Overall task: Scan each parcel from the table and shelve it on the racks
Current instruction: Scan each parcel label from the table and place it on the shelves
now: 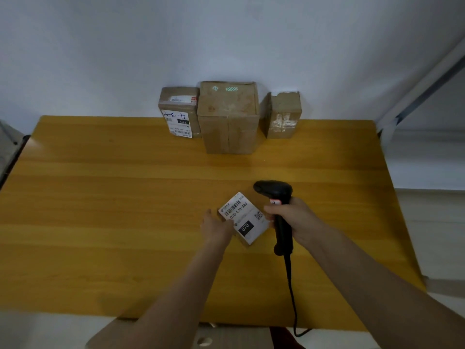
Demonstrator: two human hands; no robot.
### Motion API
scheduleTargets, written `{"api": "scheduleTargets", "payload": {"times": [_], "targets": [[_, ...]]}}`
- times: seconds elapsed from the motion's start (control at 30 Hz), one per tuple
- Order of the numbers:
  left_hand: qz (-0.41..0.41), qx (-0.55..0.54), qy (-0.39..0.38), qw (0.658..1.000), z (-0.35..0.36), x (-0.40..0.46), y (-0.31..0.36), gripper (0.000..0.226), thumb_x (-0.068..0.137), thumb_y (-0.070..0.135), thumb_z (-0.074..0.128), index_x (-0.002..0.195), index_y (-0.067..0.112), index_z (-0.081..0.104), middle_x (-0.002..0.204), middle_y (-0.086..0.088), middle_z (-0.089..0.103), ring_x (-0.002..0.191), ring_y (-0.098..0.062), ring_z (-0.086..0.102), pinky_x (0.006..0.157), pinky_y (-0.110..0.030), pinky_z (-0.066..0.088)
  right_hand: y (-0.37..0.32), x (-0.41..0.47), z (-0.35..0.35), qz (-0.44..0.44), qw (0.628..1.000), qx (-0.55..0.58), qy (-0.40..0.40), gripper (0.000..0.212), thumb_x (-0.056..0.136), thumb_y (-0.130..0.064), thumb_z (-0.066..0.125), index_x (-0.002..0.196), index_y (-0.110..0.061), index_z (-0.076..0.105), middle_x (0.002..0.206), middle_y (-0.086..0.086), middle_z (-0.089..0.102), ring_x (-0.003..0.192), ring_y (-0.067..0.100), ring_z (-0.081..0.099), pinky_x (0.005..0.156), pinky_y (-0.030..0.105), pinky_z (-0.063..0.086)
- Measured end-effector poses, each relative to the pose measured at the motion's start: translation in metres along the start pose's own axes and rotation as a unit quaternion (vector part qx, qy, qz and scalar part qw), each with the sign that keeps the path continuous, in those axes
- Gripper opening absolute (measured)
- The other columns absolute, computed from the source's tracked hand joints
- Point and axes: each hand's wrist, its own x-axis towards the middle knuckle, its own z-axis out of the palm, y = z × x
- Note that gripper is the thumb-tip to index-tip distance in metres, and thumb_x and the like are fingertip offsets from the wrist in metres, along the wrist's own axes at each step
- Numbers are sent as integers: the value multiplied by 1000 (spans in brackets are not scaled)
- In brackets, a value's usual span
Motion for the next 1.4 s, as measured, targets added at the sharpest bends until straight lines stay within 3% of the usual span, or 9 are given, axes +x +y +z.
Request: {"api": "scheduleTargets", "payload": {"times": [0.07, 0.17, 0.4, 0.67, 0.8, 0.9, 1.07, 1.17, 1.4], "targets": [[-132, -157, -76, 976, 9, -11, -12, 52, 91, 22, 64, 138, 11, 44, 112, -5, 60, 92, -18, 55, 80, -37, 47, 1, 8, 7, 2, 1000, -13, 7, 19, 85, -1, 68, 104, -2, 63, 81, 10, 59, 74, 21, 57, 71, 34, 53], [-184, -235, -141, 944, 16, -15, -23, 28, 88, 34, 68, 106, 13, 61, 98, -6, 65, 94, -24, 60, 88, -44, 47, 1, 18, 16, 16, 999, -32, 8, 15, 85, -4, 69, 99, -5, 64, 90, 14, 63, 78, 24, 59, 75, 35, 54], [-126, -222, -165, 953, 19, -6, -30, 57, 81, 29, 78, 127, 13, 47, 120, -9, 63, 110, -25, 60, 96, -46, 48, 9, 18, 13, 25, 999, -41, -19, 11, 85, -6, 70, 94, -10, 65, 82, 6, 64, 68, 20, 60, 60, 28, 54], [-99, -270, -224, 931, 8, -11, -33, 90, 55, 11, 87, 131, 12, 40, 116, -11, 65, 104, -28, 65, 79, -46, 57, 10, 2, -10, -10, 998, -26, -50, 17, 85, -4, 69, 101, -8, 66, 102, 15, 69, 87, 25, 64, 73, 34, 55], [-60, -246, -192, 948, -3, -9, -20, 76, 65, 3, 84, 130, 6, 46, 120, -10, 63, 101, -24, 64, 69, -32, 55, 4, -14, -16, -41, 992, -111, -45, 20, 85, -8, 70, 104, -13, 66, 103, 14, 69, 100, 29, 65, 93, 44, 50], [-14, -215, -181, 960, -15, -9, 0, 47, 68, 2, 83, 108, 7, 59, 111, -9, 67, 86, -16, 67, 55, -21, 54, -5, -32, -17, -81, 980, -179, -27, 14, 86, -13, 70, 99, -15, 65, 104, 17, 68, 100, 29, 63, 86, 37, 48], [67, -197, -169, 963, -32, -18, 41, 69, 65, 0, 83, 127, 3, 53, 116, -11, 67, 104, -29, 65, 92, -44, 54, -18, -74, -20, -185, 964, -182, -54, 27, 89, -18, 68, 102, -40, 60, 106, -16, 63, 99, 1, 54, 80, 26, 40], [108, -206, -147, 961, -40, -27, 62, 66, 66, -2, 82, 126, 4, 55, 118, -11, 67, 107, -31, 64, 95, -47, 52, -16, -95, -20, -209, 960, -178, -62, 30, 91, -20, 66, 104, -44, 56, 109, -19, 60, 101, 0, 53, 81, 23, 37], [168, -202, -101, 960, -51, -49, 93, 70, 65, -2, 83, 128, 7, 55, 123, -9, 65, 112, -30, 61, 99, -50, 49, -20, -125, -16, -236, 954, -186, -9, 3, 93, -18, 63, 92, -21, 63, 96, 25, 63, 99, 38, 61, 79, 28, 50]]}}
